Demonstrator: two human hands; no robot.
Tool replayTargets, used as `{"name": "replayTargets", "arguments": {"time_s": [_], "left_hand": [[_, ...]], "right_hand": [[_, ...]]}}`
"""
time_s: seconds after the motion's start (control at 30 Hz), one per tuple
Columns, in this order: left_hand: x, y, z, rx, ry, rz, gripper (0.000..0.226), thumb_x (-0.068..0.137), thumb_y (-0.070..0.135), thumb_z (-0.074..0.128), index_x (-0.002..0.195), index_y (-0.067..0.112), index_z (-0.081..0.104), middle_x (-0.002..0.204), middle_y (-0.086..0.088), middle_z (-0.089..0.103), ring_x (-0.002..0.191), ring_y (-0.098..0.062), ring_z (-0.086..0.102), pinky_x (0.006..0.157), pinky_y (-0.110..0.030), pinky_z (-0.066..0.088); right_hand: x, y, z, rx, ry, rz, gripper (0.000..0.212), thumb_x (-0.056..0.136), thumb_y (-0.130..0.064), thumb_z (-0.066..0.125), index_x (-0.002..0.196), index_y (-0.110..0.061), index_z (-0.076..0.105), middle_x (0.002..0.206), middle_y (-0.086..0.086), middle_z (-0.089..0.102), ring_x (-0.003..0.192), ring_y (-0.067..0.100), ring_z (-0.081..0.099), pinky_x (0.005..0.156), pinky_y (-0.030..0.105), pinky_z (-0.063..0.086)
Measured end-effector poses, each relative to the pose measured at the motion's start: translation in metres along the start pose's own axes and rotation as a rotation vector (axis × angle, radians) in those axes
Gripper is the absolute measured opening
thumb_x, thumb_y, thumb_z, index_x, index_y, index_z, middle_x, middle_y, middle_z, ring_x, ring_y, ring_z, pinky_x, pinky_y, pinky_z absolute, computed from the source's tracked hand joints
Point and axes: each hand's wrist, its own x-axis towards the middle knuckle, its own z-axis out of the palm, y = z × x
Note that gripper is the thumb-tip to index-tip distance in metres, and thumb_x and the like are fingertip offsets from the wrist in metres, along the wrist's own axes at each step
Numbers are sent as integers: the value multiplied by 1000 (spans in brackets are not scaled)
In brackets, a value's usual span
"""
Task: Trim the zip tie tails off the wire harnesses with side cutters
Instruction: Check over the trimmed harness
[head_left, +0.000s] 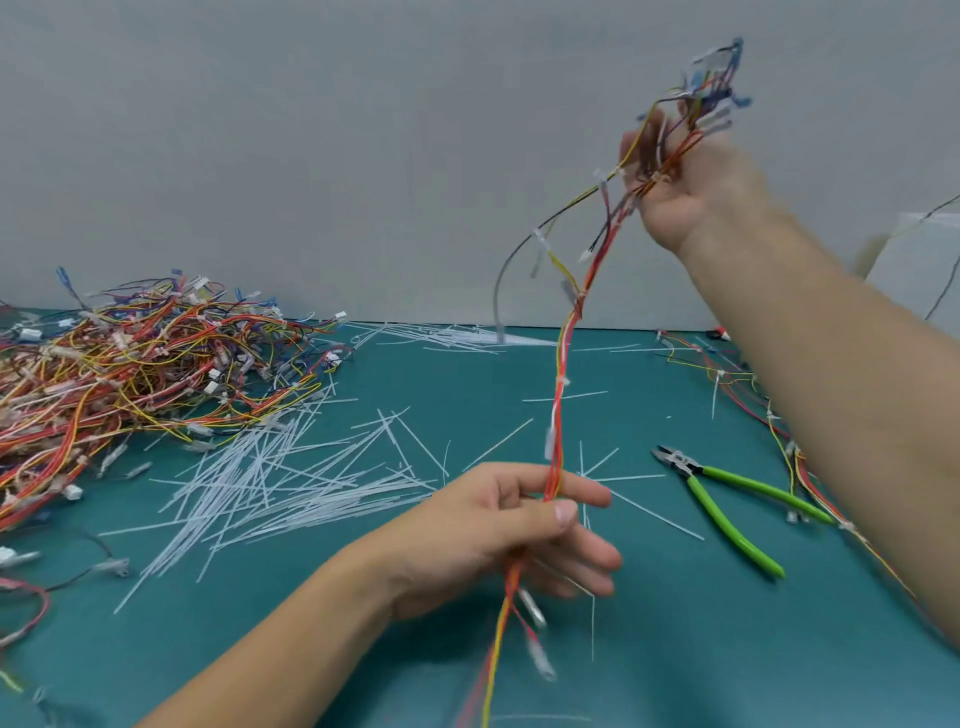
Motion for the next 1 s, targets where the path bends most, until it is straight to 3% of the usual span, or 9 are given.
{"name": "replayTargets", "arguments": {"time_s": [0.1,0.2,0.27,0.37,0.5,0.6,0.83,0.93,1.0], "left_hand": [[2,5,-7,-149,31,-22,35,107,30,51,131,8,64,123,-26,69,98,-37,75,72,-39,64],[2,8,-17,-277,43,-7,39,106,29,49,131,5,65,136,-20,64,107,-35,73,67,-37,65],[2,9,-21,-352,10,25,40,103,30,53,133,6,65,143,-15,61,117,-34,69,73,-38,64],[4,9,-25,-456,-76,60,45,102,29,56,141,5,59,149,-12,56,130,-33,60,90,-44,60],[5,10,-26,-568,-122,101,49,110,27,39,152,1,42,161,-11,40,146,-37,40,109,-55,46],[5,14,-31,-625,-71,119,53,110,30,35,153,-1,39,165,-10,30,150,-36,32,106,-56,47],[3,15,-34,-490,18,107,40,102,28,50,133,9,67,137,-4,66,125,-28,64,89,-41,60],[2,12,-26,-290,141,47,35,96,31,62,126,15,73,102,1,78,92,-22,76,62,-27,58],[1,11,-22,-150,148,33,36,91,33,65,122,16,75,81,2,73,66,-16,70,50,-22,48]], "right_hand": [[11,-8,-15,-146,-16,-75,35,107,2,38,85,-19,54,55,-4,60,45,10,55,57,24,49],[12,-4,-35,-447,-84,-85,32,104,4,46,102,-21,64,83,-3,69,62,13,58,62,27,49],[12,2,-45,-607,-106,-76,25,104,-4,56,122,-19,67,98,-1,73,72,14,63,70,32,54],[13,12,-55,-673,-115,-49,34,103,-3,58,136,-11,62,99,3,76,82,20,69,88,43,60],[10,28,-62,-714,-121,-17,29,102,1,58,127,-12,63,98,7,76,88,25,72,91,48,60],[5,39,-72,-779,-143,9,25,101,1,60,119,-16,61,96,7,76,83,22,72,89,45,61],[-2,51,-81,-708,-174,46,24,96,2,66,116,-12,62,91,9,78,84,25,74,84,42,64],[-6,50,-79,-589,-213,88,27,98,3,62,123,-9,60,96,12,76,88,27,73,89,43,63],[-10,46,-75,-502,-263,124,25,102,4,54,122,-8,60,98,11,76,90,26,73,90,41,63]]}}
